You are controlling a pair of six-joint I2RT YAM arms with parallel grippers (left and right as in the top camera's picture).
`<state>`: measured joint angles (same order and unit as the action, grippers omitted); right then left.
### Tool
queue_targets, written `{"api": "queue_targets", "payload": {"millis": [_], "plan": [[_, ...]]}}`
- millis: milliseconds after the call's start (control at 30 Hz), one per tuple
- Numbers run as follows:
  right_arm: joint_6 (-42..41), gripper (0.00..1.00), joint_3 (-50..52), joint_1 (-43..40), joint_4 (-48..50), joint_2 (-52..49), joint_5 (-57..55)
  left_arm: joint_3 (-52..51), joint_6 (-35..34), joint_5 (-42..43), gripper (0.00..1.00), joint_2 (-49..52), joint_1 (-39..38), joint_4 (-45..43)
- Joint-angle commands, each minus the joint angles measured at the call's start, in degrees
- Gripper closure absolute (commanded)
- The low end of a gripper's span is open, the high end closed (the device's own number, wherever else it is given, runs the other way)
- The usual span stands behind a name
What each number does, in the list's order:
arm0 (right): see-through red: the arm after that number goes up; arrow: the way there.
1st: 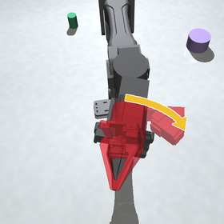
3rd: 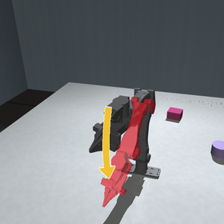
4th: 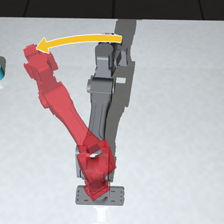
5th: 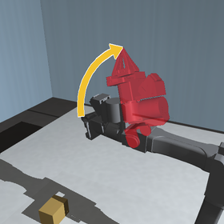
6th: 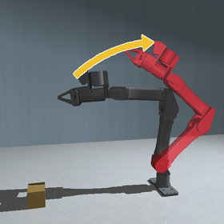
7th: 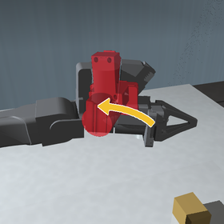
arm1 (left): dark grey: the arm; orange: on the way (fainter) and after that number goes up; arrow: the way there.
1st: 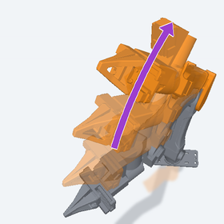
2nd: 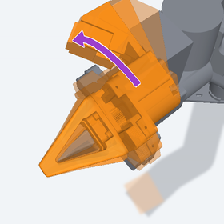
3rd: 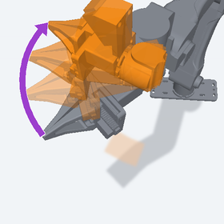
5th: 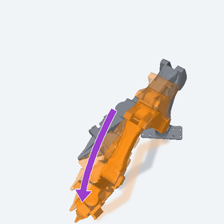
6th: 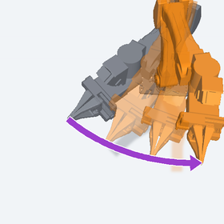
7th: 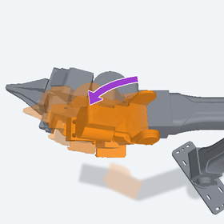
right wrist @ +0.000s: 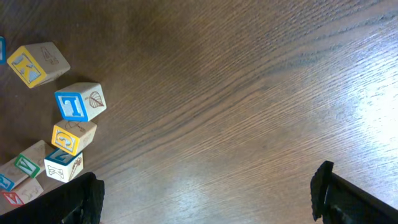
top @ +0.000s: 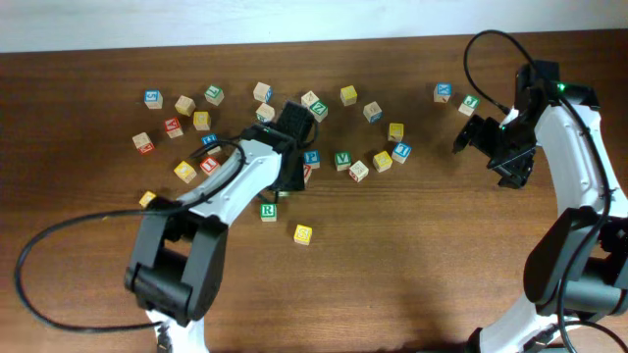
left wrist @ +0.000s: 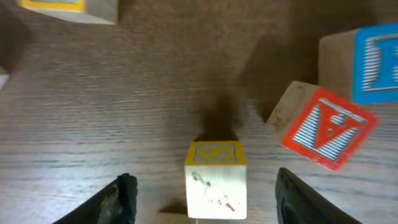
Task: Spell out RSS
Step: 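Carry the yellow S block toward the R and S blocks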
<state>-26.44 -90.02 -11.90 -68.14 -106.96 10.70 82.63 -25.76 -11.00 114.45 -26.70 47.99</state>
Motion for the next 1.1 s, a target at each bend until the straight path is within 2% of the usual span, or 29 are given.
{"api": "queue_targets", "payload": {"millis": [0,100,133,200,233,367,400,533,600,700,800,900,933,967,1000,1067], "plan": [[-0.02,0.02,-0.63,0.24,-0.02,1.38,0.70,0.61,3.82,-0.33,0.43,2.71,-0.13,-0.59],[-0.02,0.02,-0.63,0.24,0.00,1.38,0.70,0.61,4.07,2.25,0.40,4.90,-0.13,-0.85],[-0.02,0.02,-0.63,0.24,-0.02,1.38,0.70,0.61,4.46,2.73,0.43,5.77,-0.13,-1.09],[-0.02,0.02,-0.63,0.24,0.00,1.38,0.70,0.63,4.70,2.64,0.63,6.80,-0.13,-1.03],[-0.02,0.02,-0.63,0.24,0.00,1.38,0.70,1.20,4.66,2.67,0.69,6.60,-0.11,-0.61],[-0.02,0.02,-0.63,0.24,0.00,1.38,0.70,11.74,4.66,3.74,0.74,3.96,-0.15,8.41],[-0.02,0.02,-0.63,0.24,0.00,1.38,0.70,13.53,4.66,6.40,0.74,2.84,-0.20,9.86],[-0.02,0.02,-0.63,0.24,0.00,1.38,0.70,14.27,6.25,29.64,0.73,-1.38,-1.20,11.15],[-0.02,0.02,-0.63,0.24,0.00,1.38,0.70,10.69,7.69,28.48,0.73,-1.29,-5.77,7.93],[-0.02,0.02,-0.63,0.24,0.00,1.38,0.70,2.43,7.69,19.47,0.73,-1.01,-12.74,-3.80],[-0.02,0.02,-0.63,0.24,0.00,1.38,0.70,-6.16,12.61,17.55,0.74,-1.01,-16.15,-15.39],[-0.02,0.02,-0.63,0.24,0.00,1.38,0.70,-11.98,12.63,11.63,0.75,-0.98,-17.44,-24.55],[-0.02,0.02,-0.63,0.24,0.00,1.38,0.70,-12.74,12.63,10.36,0.73,-0.96,-17.38,-25.00],[-0.02,0.02,-0.63,0.24,0.00,1.38,0.70,-13.40,12.66,9.01,0.65,-0.96,-17.40,-24.94],[-0.02,0.02,-0.63,0.24,0.00,1.38,0.70,-13.68,12.66,9.03,0.50,-0.96,-17.40,-24.79],[-0.02,0.02,-0.63,0.24,-0.02,1.38,0.70,-13.68,12.66,9.07,0.40,-1.03,-17.40,-24.74]]}}
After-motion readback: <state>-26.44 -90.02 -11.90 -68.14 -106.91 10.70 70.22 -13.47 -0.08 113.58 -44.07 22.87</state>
